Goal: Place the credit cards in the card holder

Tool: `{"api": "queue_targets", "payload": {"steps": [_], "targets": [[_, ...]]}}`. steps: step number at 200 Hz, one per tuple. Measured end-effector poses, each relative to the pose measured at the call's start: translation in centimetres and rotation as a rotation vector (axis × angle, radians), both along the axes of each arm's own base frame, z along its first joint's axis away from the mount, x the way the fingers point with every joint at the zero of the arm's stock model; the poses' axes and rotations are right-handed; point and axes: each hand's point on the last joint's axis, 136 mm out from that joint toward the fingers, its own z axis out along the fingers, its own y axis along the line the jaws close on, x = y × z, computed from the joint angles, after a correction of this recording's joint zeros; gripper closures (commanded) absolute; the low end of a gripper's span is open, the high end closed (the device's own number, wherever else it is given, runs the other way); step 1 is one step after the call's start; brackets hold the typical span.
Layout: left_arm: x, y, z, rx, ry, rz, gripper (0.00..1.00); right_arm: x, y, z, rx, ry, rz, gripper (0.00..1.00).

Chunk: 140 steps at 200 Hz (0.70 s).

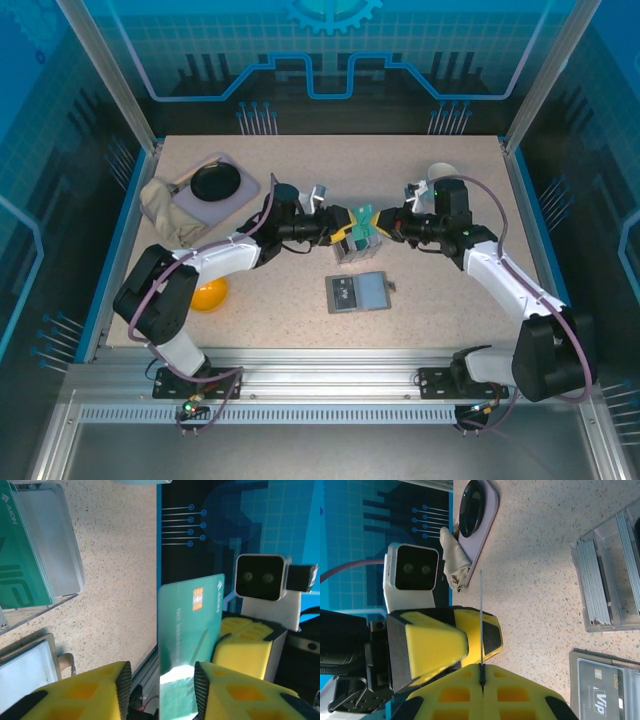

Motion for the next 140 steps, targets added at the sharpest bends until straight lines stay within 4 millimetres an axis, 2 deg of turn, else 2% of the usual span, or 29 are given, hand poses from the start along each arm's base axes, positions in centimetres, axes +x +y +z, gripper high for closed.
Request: {"api": "queue_targets", "payload": {"steps": [31,68,92,108,140], "targets": [[0.0,-0.2,0.3,-0.015,-0.001,-0.005,0.82,-0.2,0.1,-0.2,0.013,0.011,0.006,0.99],[0.1,-0.2,0.5,-0.026,0.0,-0.001,0.93,-0.1,-0.1,-0.6,0.003,0.021,-0.004,0.95],[0.0,-0.2,0.5,-0.023,-0.004,-0.007,0.99,-0.3,-0.4,-1.7,-0.028,0.046,-0.001,0.84],[-0.3,-0.2,0.2,-0.008,-0.008,-0.014,1.0,-0.8,-0.8,-2.8,-0.072,0.061,0.004,0.7],[-2.1,0.9,-1.5,0.089,-0.01,-0.018,1.0,-2.4,-2.5,-6.7,-0.298,0.104,0.004,0.47]]}}
